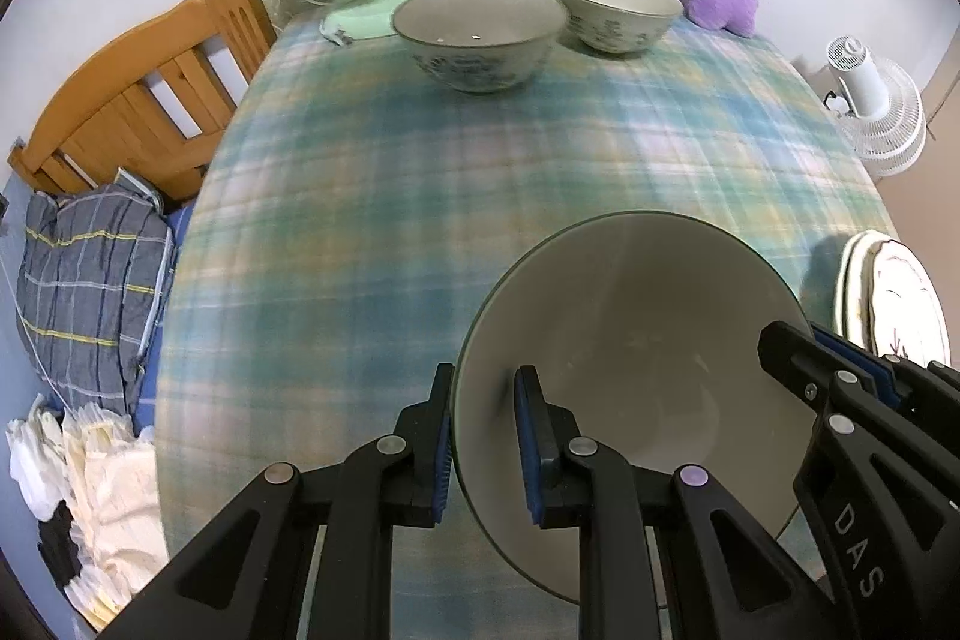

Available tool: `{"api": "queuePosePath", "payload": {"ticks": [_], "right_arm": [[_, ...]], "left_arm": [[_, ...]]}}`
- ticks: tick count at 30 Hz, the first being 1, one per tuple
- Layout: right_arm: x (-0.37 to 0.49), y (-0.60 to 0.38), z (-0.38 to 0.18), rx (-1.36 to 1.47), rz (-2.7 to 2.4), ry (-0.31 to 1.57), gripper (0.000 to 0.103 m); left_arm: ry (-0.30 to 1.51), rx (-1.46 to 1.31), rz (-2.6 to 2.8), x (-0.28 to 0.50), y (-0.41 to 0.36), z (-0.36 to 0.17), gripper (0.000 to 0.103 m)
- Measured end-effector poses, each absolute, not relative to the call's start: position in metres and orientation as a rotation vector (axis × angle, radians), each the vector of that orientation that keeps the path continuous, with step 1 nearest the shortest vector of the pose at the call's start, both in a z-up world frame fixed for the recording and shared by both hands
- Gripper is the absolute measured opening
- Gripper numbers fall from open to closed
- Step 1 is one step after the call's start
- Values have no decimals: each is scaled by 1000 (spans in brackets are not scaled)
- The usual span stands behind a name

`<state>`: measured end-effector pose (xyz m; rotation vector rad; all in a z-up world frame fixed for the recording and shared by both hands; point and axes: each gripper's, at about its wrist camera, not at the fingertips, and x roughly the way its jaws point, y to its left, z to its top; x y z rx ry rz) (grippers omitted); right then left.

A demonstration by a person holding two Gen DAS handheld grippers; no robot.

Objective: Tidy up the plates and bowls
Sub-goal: 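Lift the grey-green bowl with both tools and carry it toward the plate stack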

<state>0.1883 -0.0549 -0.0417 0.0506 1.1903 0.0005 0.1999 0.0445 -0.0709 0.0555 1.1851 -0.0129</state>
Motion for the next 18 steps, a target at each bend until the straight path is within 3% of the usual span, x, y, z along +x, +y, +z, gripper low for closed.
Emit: {"api": "queuePosePath", "payload": {"ticks": [18], "right_arm": [[180, -116, -51, 34, 31, 1208, 13]], "left_arm": [[1208, 18, 28, 192, -10, -81, 16]]}}
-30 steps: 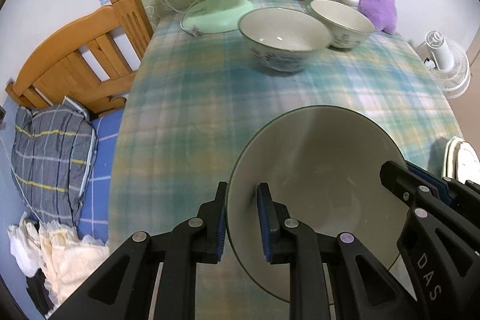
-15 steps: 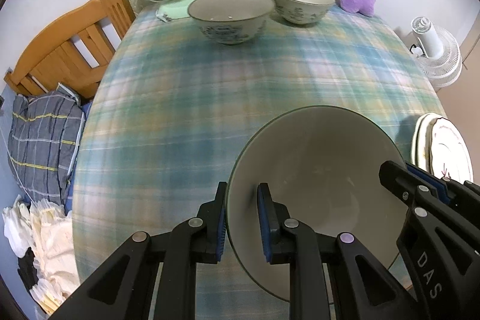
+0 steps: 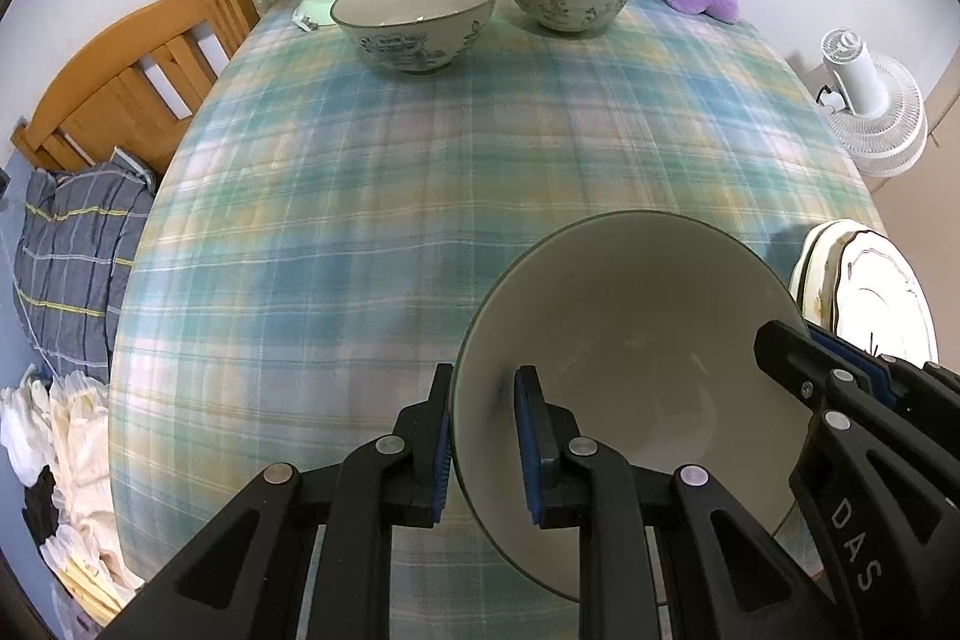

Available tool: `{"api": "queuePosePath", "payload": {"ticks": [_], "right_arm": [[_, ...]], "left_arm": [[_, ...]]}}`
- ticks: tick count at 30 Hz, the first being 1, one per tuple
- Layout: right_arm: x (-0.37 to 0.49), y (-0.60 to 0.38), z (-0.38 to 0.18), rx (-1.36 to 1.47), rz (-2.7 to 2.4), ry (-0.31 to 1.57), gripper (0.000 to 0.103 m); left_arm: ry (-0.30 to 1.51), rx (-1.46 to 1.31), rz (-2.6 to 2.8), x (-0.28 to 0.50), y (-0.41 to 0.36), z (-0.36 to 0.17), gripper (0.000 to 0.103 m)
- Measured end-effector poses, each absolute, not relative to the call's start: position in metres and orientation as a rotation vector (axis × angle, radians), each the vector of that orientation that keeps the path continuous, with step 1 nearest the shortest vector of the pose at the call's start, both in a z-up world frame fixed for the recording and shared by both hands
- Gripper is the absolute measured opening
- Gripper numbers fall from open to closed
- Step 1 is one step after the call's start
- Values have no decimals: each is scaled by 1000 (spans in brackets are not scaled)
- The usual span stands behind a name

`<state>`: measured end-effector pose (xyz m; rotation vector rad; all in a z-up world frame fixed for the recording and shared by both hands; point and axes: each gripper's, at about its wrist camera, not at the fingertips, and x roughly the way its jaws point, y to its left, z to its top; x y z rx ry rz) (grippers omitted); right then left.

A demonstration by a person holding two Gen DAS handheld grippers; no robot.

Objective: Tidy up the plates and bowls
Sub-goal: 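Lift the grey-green bowl with both tools and carry it toward the plate stack, then lower the grey-green bowl onto the table and open both tools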

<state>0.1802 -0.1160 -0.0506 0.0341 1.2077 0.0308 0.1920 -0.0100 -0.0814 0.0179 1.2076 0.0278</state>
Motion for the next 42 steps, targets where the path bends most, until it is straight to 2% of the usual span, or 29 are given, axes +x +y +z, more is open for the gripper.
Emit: {"api": "queuePosePath", "payload": {"ticks": [6, 10, 11, 13, 16, 18, 22, 42], "right_arm": [[184, -120, -58, 14, 67, 1209, 15], [185, -120, -59, 26, 80, 1208, 20], [185, -120, -59, 27, 91, 1209, 24], [186, -119, -59, 25, 105, 1210, 33], [187, -118, -55, 5, 113, 1188, 66], [186, -118, -51, -7, 117, 1168, 72], [187, -119, -43, -9, 143, 1162, 76], [205, -112, 12, -18, 164, 1067, 76]], "left_arm": [[1207, 6, 63, 190, -14, -85, 16], [1209, -3, 69, 189, -19, -84, 37], [1206, -1, 70, 188, -20, -83, 40], [1208, -19, 68, 188, -19, -81, 56], [1198, -35, 80, 187, -18, -76, 69], [1188, -40, 73, 186, -19, -73, 74], [1172, -38, 78, 185, -20, -64, 76], [1086, -43, 98, 209, -10, -13, 76]]}}
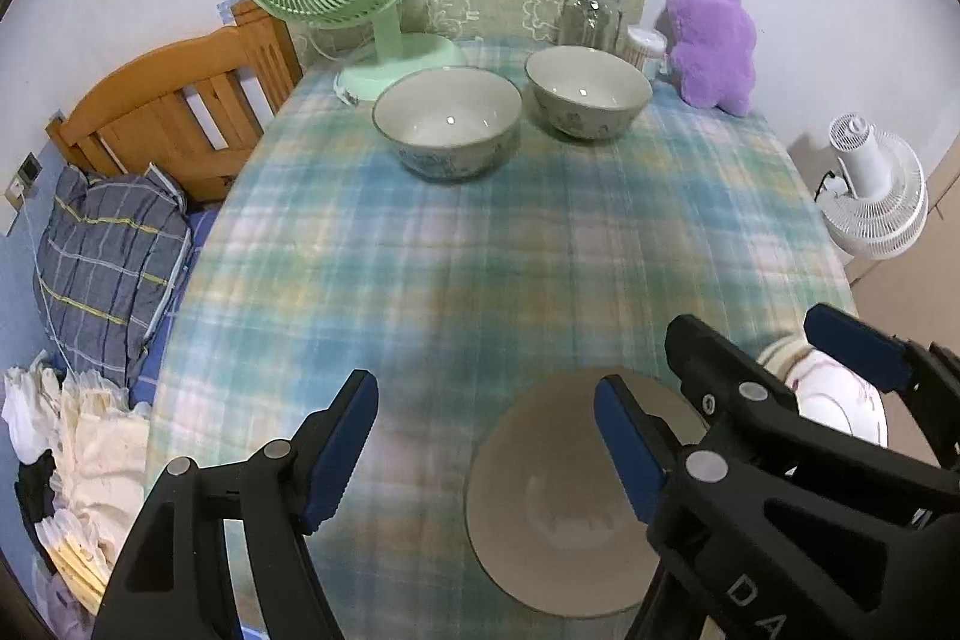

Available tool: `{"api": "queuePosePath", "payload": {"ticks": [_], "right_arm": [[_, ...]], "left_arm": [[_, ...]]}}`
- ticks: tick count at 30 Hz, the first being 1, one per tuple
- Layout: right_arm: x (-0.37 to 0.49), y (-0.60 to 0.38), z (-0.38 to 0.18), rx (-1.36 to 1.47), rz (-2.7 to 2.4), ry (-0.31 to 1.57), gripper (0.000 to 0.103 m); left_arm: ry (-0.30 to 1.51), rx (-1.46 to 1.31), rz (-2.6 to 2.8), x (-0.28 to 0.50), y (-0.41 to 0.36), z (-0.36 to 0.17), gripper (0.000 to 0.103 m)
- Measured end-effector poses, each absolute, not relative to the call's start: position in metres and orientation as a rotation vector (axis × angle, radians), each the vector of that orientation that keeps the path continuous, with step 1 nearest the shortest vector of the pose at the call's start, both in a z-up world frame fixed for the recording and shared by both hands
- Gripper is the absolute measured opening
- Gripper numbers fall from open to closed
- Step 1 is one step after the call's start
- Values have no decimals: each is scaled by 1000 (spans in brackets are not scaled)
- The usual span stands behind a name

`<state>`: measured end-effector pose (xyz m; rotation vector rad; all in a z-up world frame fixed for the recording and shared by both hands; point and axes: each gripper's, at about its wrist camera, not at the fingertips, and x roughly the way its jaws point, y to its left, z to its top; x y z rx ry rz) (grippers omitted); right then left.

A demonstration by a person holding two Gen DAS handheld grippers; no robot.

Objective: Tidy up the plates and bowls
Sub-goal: 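Lower the grey-green bowl onto the table and open both tools, then move both tools to the second grey-green bowl and grasp its rim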

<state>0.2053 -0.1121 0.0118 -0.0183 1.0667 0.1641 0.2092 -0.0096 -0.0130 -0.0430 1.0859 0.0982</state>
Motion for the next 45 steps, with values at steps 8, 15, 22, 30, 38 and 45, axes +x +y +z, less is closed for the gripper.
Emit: {"api": "queuePosePath", "payload": {"ticks": [8, 15, 22, 30, 38, 45], "right_arm": [[238, -92, 26, -14, 191, 1034, 76], [279, -68, 33, -23, 192, 1004, 76], [319, -51, 36, -6, 192, 983, 76], [368, -34, 25, 15, 176, 971, 71], [404, -25, -2, 38, 160, 1001, 62], [428, -17, -29, 29, 134, 1036, 50]], "left_arm": [[1054, -73, 62, 246, 16, 0, 76], [1048, -31, 109, 286, 34, 5, 75], [996, 4, 131, 328, 53, 8, 76], [981, 34, 145, 370, 65, -9, 72], [1003, 35, 118, 406, 77, -36, 66], [1030, 50, 117, 427, 82, -63, 57]]}}
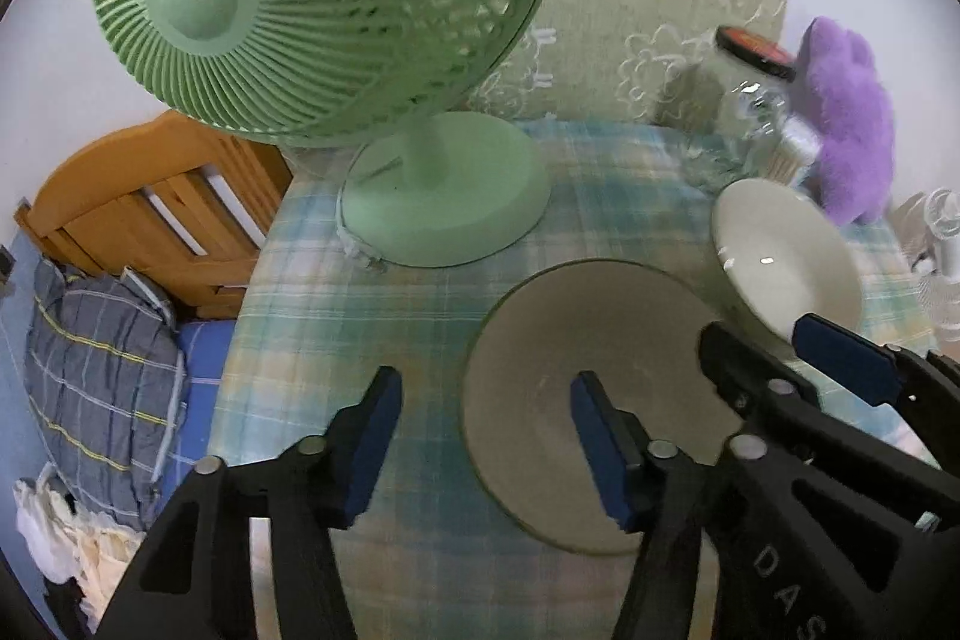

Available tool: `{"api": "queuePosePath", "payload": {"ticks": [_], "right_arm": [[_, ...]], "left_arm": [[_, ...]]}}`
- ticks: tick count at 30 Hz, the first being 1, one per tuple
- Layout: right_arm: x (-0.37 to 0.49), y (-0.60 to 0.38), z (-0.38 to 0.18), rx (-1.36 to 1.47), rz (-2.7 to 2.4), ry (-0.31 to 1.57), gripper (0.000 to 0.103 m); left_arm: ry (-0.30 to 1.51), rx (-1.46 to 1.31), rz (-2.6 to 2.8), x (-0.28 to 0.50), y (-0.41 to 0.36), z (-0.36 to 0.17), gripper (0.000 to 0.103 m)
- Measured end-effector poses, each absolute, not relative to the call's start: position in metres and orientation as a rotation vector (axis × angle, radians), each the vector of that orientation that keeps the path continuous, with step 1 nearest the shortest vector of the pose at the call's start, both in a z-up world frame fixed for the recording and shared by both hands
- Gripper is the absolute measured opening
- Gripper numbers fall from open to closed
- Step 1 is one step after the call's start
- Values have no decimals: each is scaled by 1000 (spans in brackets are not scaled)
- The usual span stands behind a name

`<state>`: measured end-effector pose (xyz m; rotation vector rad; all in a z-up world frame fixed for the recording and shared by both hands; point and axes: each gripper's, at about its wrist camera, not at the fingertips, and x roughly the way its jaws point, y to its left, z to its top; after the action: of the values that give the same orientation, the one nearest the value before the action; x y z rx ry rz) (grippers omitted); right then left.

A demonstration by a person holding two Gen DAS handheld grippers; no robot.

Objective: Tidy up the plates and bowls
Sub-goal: 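Move both tools to the second grey-green bowl and grasp its rim, then lift the second bowl with both tools and carry it over the first bowl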

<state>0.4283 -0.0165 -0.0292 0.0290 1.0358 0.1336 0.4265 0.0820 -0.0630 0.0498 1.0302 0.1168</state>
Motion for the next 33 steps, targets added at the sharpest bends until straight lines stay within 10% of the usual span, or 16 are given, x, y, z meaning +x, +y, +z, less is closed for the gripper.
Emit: {"api": "queuePosePath", "payload": {"ticks": [15, 33], "right_arm": [[454, -13, -68, -9, 91, 1108, 17], [443, -16, -64, -27, 68, 1130, 16]], "left_arm": [[1088, 21, 106, 445, 85, -97, 24], [1133, 23, 95, 432, 81, -94, 19]]}}
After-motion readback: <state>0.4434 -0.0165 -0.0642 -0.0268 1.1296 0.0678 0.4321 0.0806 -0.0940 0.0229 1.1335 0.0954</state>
